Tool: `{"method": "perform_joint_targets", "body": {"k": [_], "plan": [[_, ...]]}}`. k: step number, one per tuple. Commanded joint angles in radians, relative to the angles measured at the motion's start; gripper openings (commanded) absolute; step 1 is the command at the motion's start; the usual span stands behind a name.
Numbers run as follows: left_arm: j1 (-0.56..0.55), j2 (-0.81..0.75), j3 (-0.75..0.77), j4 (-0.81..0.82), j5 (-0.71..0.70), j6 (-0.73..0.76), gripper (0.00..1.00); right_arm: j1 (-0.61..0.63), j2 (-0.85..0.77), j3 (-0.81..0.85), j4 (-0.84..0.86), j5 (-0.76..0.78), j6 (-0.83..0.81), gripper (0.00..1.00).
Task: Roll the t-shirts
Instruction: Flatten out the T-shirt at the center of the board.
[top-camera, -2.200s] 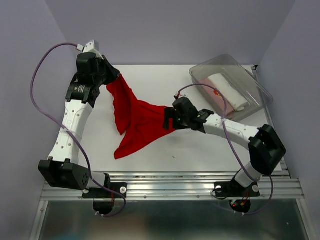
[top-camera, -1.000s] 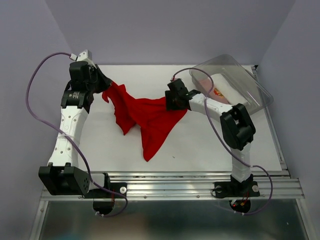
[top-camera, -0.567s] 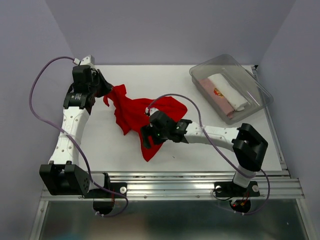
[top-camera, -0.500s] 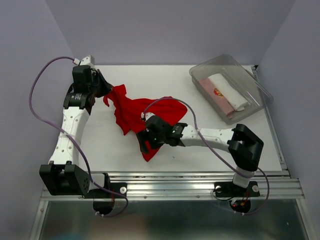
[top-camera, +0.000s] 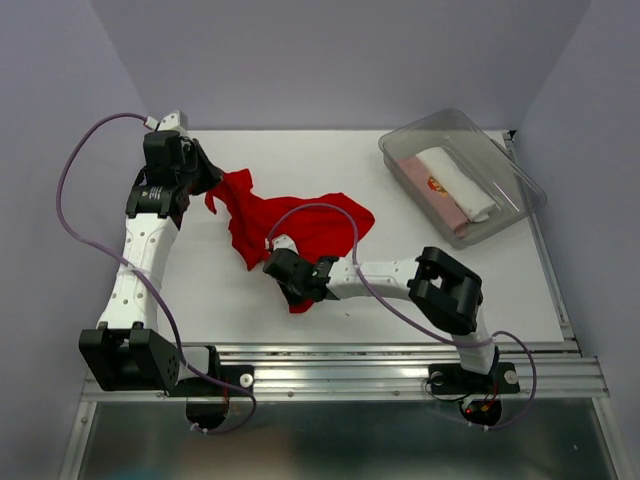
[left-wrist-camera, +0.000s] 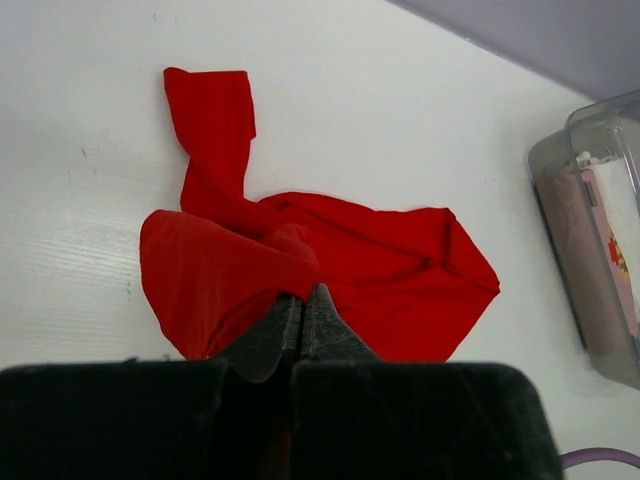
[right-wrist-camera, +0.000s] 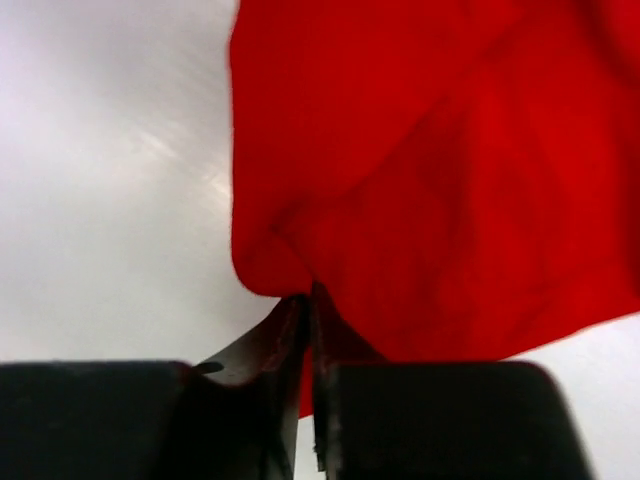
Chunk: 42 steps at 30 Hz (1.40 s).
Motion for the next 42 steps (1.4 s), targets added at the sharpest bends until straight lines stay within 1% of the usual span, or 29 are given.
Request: {"method": "perform_joint_targets", "body": {"k": [1, 2, 4, 5, 7, 9, 11, 13, 16, 18, 19, 21, 22, 23, 25, 26, 27, 28, 29, 30, 31, 32, 33, 34, 36, 38, 40, 41, 42], "plan": [[0.009, -0.028, 0.021, 0.032, 0.001, 0.021, 0.00, -0.013, -0.034, 0.015, -0.051, 0.235, -0.022, 0.06], [0.009, -0.025, 0.022, 0.043, 0.003, 0.017, 0.00, -0.030, -0.046, 0.009, -0.054, 0.256, -0.030, 0.01], [0.009, -0.010, 0.025, 0.060, 0.020, 0.014, 0.00, -0.082, -0.095, -0.001, -0.057, 0.283, -0.059, 0.01], [0.009, 0.001, 0.030, 0.075, 0.026, 0.007, 0.00, -0.149, -0.112, 0.002, -0.057, 0.289, -0.070, 0.01], [0.009, 0.046, 0.071, 0.082, 0.066, -0.004, 0.00, -0.221, -0.151, 0.031, -0.059, 0.317, -0.132, 0.01], [0.009, 0.079, 0.123, 0.082, 0.118, -0.019, 0.00, -0.310, -0.174, 0.143, -0.066, 0.342, -0.183, 0.01], [0.009, 0.119, 0.224, 0.079, 0.132, -0.029, 0.00, -0.353, -0.203, 0.291, -0.067, 0.393, -0.261, 0.01], [0.009, 0.141, 0.331, 0.076, 0.132, -0.038, 0.00, -0.410, -0.221, 0.385, -0.071, 0.418, -0.313, 0.01], [0.009, 0.150, 0.456, 0.068, 0.133, -0.039, 0.00, -0.447, -0.278, 0.482, -0.074, 0.449, -0.344, 0.01], [0.009, 0.145, 0.494, 0.063, 0.152, -0.039, 0.00, -0.459, -0.347, 0.481, -0.071, 0.464, -0.349, 0.01], [0.009, 0.129, 0.493, 0.063, 0.161, -0.036, 0.00, -0.459, -0.373, 0.441, -0.071, 0.469, -0.350, 0.01], [0.009, 0.081, 0.438, 0.060, 0.200, -0.035, 0.00, -0.459, -0.471, 0.365, -0.053, 0.469, -0.349, 0.01], [0.009, 0.061, 0.407, 0.057, 0.221, -0.032, 0.00, -0.459, -0.508, 0.260, -0.045, 0.467, -0.335, 0.01], [0.009, 0.035, 0.368, 0.046, 0.241, -0.029, 0.00, -0.459, -0.543, 0.208, -0.044, 0.460, -0.323, 0.01], [0.009, -0.064, 0.213, 0.037, 0.299, -0.027, 0.00, -0.459, -0.614, 0.109, -0.077, 0.438, -0.272, 0.01], [0.009, -0.103, 0.150, 0.028, 0.320, -0.029, 0.00, -0.459, -0.684, -0.001, -0.096, 0.411, -0.219, 0.01], [0.009, -0.179, 0.023, 0.022, 0.327, -0.035, 0.00, -0.459, -0.717, -0.058, -0.105, 0.382, -0.164, 0.01], [0.009, -0.216, -0.039, 0.014, 0.333, -0.045, 0.00, -0.459, -0.775, -0.115, -0.113, 0.322, -0.137, 0.01], [0.009, -0.256, -0.168, 0.002, 0.359, -0.074, 0.00, -0.459, -0.798, -0.227, -0.128, 0.287, -0.110, 0.01], [0.009, -0.290, -0.170, -0.003, 0.372, -0.091, 0.00, -0.459, -0.818, -0.279, -0.137, 0.252, -0.079, 0.01], [0.009, -0.357, -0.293, -0.004, 0.392, -0.105, 0.04, -0.459, -0.833, -0.327, -0.145, 0.215, -0.023, 0.03], [0.009, -0.388, -0.349, -0.010, 0.403, -0.119, 0.16, -0.459, -0.847, -0.375, -0.152, 0.137, 0.002, 0.06], [0.009, -0.432, -0.430, -0.023, 0.417, -0.142, 0.46, -0.459, -0.863, -0.460, -0.168, 0.107, 0.051, 0.22], [0.009, -0.448, -0.452, -0.029, 0.416, -0.145, 0.59, -0.459, -0.867, -0.493, -0.177, 0.092, 0.051, 0.34], [0.009, -0.462, -0.438, -0.076, 0.356, -0.136, 0.83, -0.459, -0.872, -0.550, -0.203, 0.085, 0.102, 0.41], [0.009, -0.442, -0.392, -0.099, 0.301, -0.099, 0.85, -0.459, -0.878, -0.555, -0.209, 0.139, 0.116, 0.52], [0.009, -0.393, -0.332, -0.104, 0.232, -0.084, 0.85, -0.459, -0.869, -0.524, -0.211, 0.194, 0.107, 0.57], [0.009, -0.352, -0.312, -0.080, 0.207, -0.084, 0.80, -0.459, -0.838, -0.484, -0.209, 0.264, 0.078, 0.58], [0.009, -0.330, -0.311, -0.058, 0.202, -0.084, 0.77, -0.459, -0.815, -0.461, -0.209, 0.265, 0.068, 0.58]]}}
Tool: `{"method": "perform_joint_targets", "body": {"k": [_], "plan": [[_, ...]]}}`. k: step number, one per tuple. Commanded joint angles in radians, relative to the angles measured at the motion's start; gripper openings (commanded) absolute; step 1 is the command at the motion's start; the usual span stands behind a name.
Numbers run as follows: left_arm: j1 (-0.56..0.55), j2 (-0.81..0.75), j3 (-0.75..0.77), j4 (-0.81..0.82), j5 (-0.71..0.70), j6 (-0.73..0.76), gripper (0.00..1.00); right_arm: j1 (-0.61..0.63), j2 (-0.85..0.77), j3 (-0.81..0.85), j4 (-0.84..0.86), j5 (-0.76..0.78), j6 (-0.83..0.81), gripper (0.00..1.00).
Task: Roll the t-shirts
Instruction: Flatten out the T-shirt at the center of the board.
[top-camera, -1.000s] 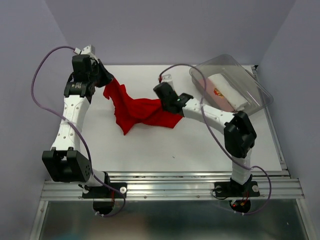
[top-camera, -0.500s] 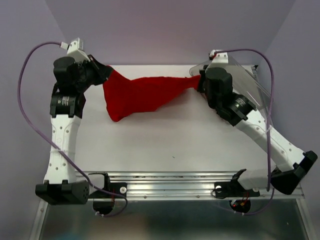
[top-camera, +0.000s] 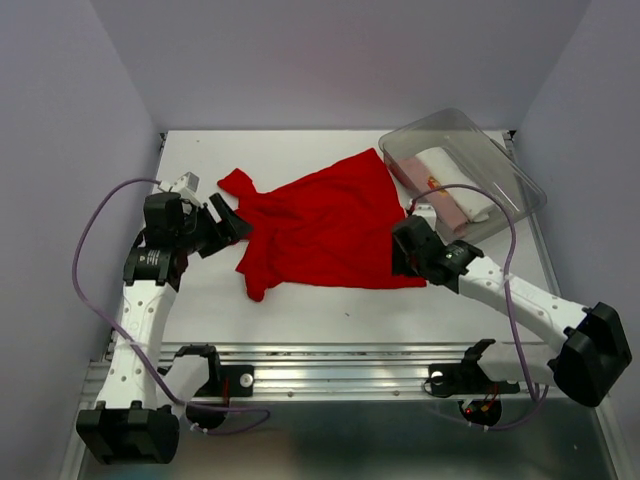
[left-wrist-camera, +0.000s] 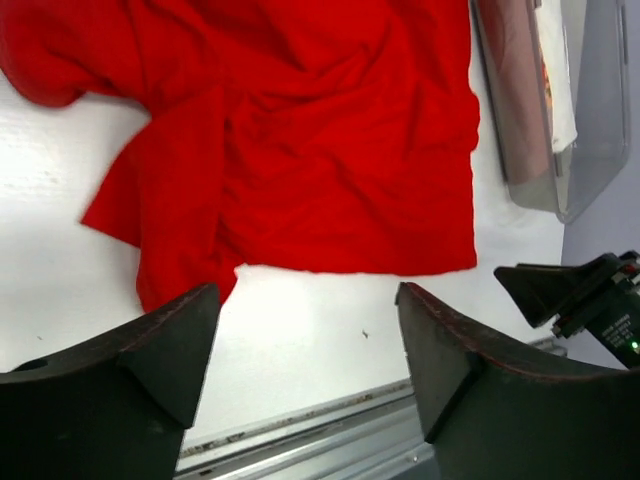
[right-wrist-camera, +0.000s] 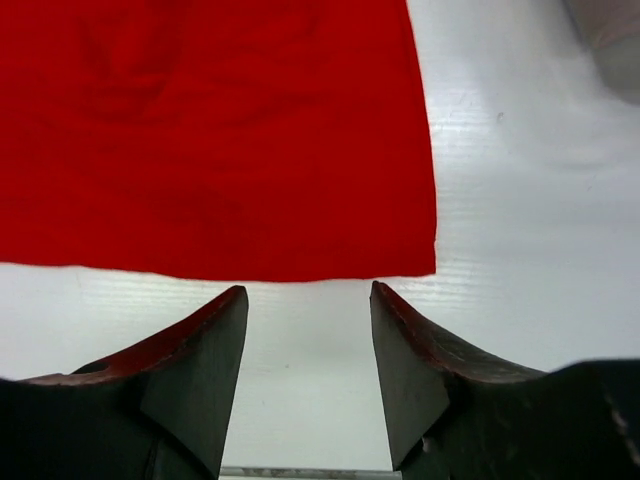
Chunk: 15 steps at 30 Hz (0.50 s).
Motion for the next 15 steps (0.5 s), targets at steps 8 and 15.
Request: {"method": "perform_joint_targets", "body": {"k": [8, 15], "plan": [[0.002, 0.300, 0.031, 0.386, -0.019, -0.069, 0.41, -0.195, 0.273, 0.318, 0.133, -0.068, -0.103, 0.49], [-0.001, 0.397, 0.005, 0.432, -0.078, -0.057, 0.42, -0.351, 0.463, 0.495, 0.177, -0.213, -0.176, 0.48]]}}
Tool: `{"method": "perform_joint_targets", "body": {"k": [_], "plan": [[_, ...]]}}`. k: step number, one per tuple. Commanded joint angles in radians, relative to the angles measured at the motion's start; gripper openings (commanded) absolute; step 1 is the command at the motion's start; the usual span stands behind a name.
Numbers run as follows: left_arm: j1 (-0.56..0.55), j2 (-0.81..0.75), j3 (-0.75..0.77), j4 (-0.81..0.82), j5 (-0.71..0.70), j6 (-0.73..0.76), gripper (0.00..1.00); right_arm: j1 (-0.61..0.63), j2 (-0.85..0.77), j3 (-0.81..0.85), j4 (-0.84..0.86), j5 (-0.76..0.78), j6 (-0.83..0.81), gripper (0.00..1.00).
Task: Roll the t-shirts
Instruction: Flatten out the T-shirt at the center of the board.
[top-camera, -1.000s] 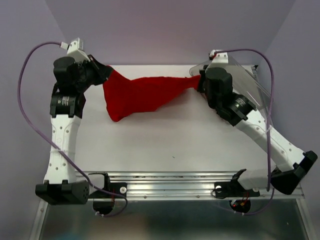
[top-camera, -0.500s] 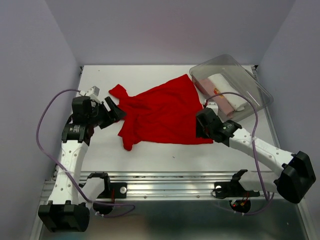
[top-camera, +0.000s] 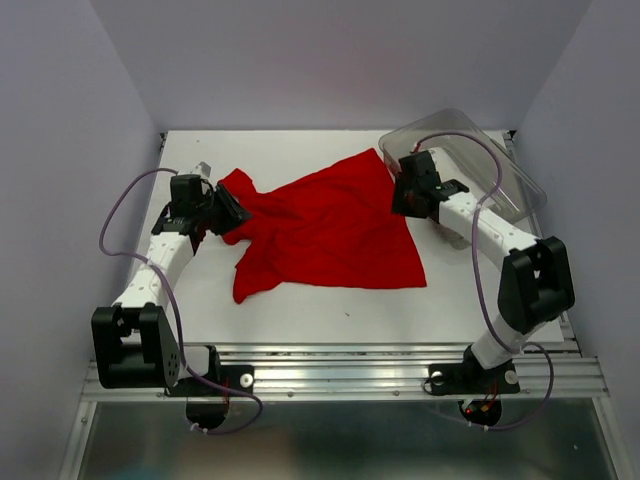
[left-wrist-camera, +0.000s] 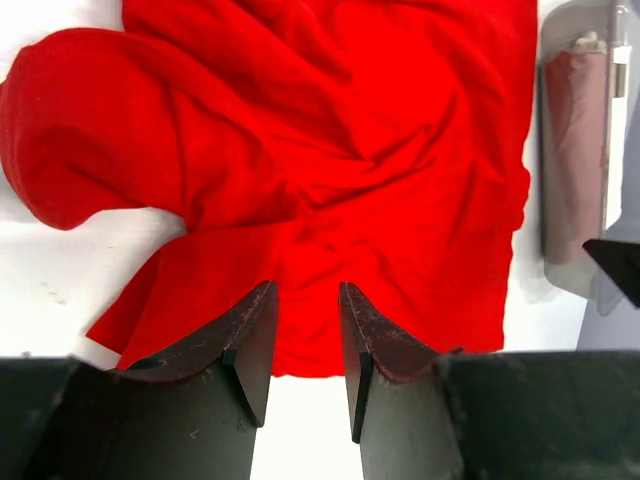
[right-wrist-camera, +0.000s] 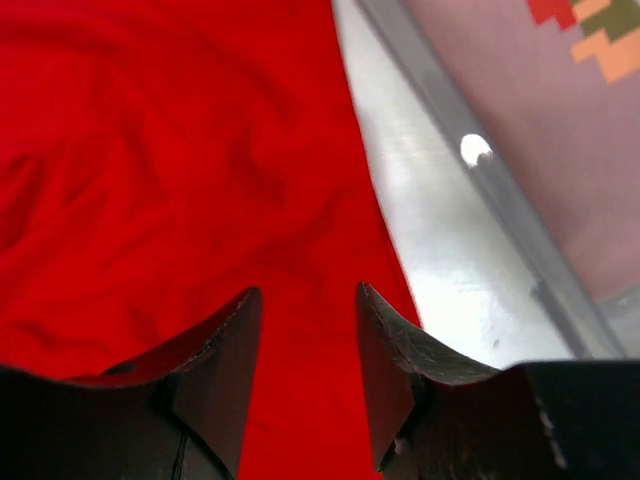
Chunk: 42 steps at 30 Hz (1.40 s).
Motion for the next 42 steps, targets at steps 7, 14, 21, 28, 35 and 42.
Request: {"method": "perform_joint_targets", "body": {"k": [7, 14, 21, 28, 35, 42], "plan": [[-0.001, -0.003, -0.051, 0.093, -0.017, 0.004, 0.43, -0.131, 0.208, 0.208, 0.070, -0.089, -0.096, 0.47], [-0.001, 0.017, -0.049, 0.098, -0.005, 0.010, 0.45, -0.164, 0.331, 0.320, 0.082, 0.006, -0.072, 0.48], [-0.001, 0.020, -0.029, 0.069, -0.028, 0.029, 0.47, -0.225, 0.414, 0.403, 0.080, 0.078, -0.072, 0.48], [0.000, 0.008, -0.022, 0.013, -0.072, 0.041, 0.49, -0.222, 0.354, 0.359, 0.108, -0.153, -0.079, 0.52], [0.000, -0.094, -0.080, -0.111, -0.232, 0.024, 0.54, -0.064, 0.183, 0.161, 0.166, -0.261, 0.004, 0.61], [-0.018, -0.225, -0.184, -0.214, -0.303, -0.063, 0.75, 0.004, 0.022, -0.069, 0.221, -0.368, 0.131, 0.66]]}}
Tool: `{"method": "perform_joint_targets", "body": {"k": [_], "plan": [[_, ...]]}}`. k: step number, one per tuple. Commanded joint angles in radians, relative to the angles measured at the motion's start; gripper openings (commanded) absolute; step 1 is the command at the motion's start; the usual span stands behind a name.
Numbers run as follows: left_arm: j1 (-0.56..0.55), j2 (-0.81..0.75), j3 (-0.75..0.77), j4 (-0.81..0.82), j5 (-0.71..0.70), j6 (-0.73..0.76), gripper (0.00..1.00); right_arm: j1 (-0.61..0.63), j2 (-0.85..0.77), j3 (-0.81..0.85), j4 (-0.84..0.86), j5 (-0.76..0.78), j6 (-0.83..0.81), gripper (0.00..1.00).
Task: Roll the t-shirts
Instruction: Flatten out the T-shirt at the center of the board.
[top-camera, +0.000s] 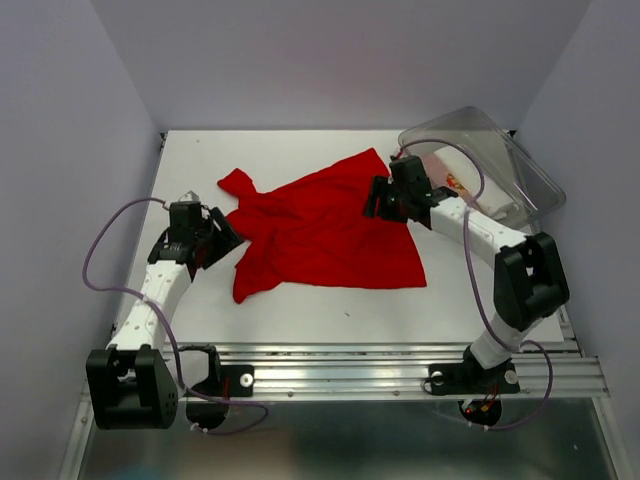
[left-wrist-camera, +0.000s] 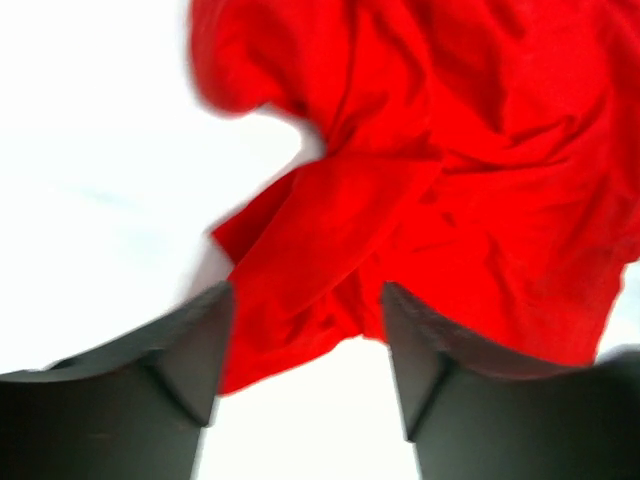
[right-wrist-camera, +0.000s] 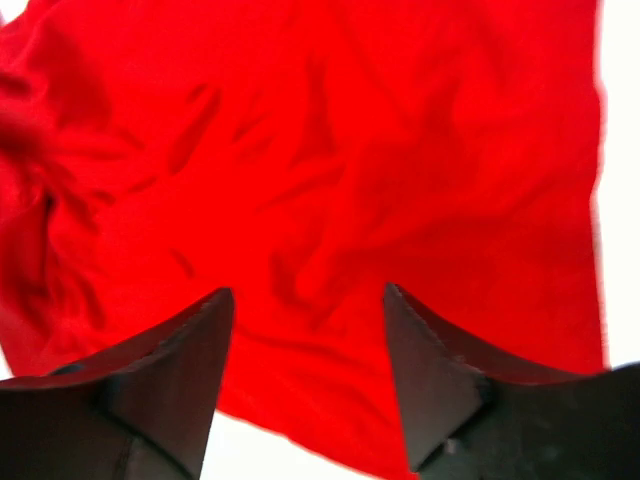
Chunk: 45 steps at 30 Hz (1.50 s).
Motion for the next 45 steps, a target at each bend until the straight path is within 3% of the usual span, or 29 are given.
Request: {"method": "perform_joint_targets", "body": {"k": [1, 9, 12, 17, 20, 27, 31, 33, 34, 35, 36, 37, 43, 45], "plan": [[-0.018, -0.076, -0.044, -0.091, -0.066, -0.080, 0.76, 0.015, -0.118, -0.119, 0.063, -0.089, 0.109, 0.68], [-0.023, -0.141, -0.194, -0.114, -0.091, -0.316, 0.77, 0.015, -0.381, -0.445, 0.042, -0.030, 0.377, 0.86], [-0.034, -0.167, -0.256, -0.071, -0.078, -0.353, 0.77, 0.015, -0.482, -0.559, 0.026, -0.020, 0.501, 0.86], [-0.049, -0.130, -0.315, -0.002, -0.049, -0.362, 0.73, 0.015, -0.583, -0.707, 0.023, 0.013, 0.707, 0.78], [-0.055, -0.101, -0.338, 0.047, -0.034, -0.365, 0.62, 0.015, -0.616, -0.780, 0.025, 0.013, 0.820, 0.77], [-0.058, -0.033, -0.326, 0.118, -0.043, -0.333, 0.17, 0.015, -0.625, -0.883, 0.129, 0.107, 0.888, 0.68], [-0.058, 0.000, -0.291, 0.122, -0.048, -0.303, 0.00, 0.006, -0.535, -0.879, 0.204, 0.160, 0.868, 0.56], [-0.058, 0.008, -0.250, 0.115, -0.052, -0.289, 0.00, 0.005, -0.478, -0.866, 0.233, 0.183, 0.850, 0.46], [-0.058, 0.014, -0.210, 0.110, -0.064, -0.272, 0.00, -0.005, -0.461, -0.839, 0.255, 0.197, 0.838, 0.30], [-0.057, 0.019, -0.185, 0.106, -0.069, -0.264, 0.00, -0.005, -0.446, -0.819, 0.261, 0.202, 0.821, 0.22], [-0.057, 0.020, -0.158, 0.090, -0.078, -0.254, 0.00, -0.005, -0.421, -0.796, 0.273, 0.202, 0.809, 0.05], [-0.057, 0.028, -0.124, 0.084, -0.094, -0.247, 0.00, -0.014, -0.410, -0.744, 0.281, 0.205, 0.795, 0.01], [-0.046, 0.213, 0.346, 0.032, -0.094, -0.131, 0.00, -0.106, -0.309, -0.428, 0.307, 0.185, 0.663, 0.01], [-0.028, 0.275, 0.598, -0.009, -0.071, -0.071, 0.00, -0.168, -0.274, -0.246, 0.312, 0.127, 0.624, 0.01]]}}
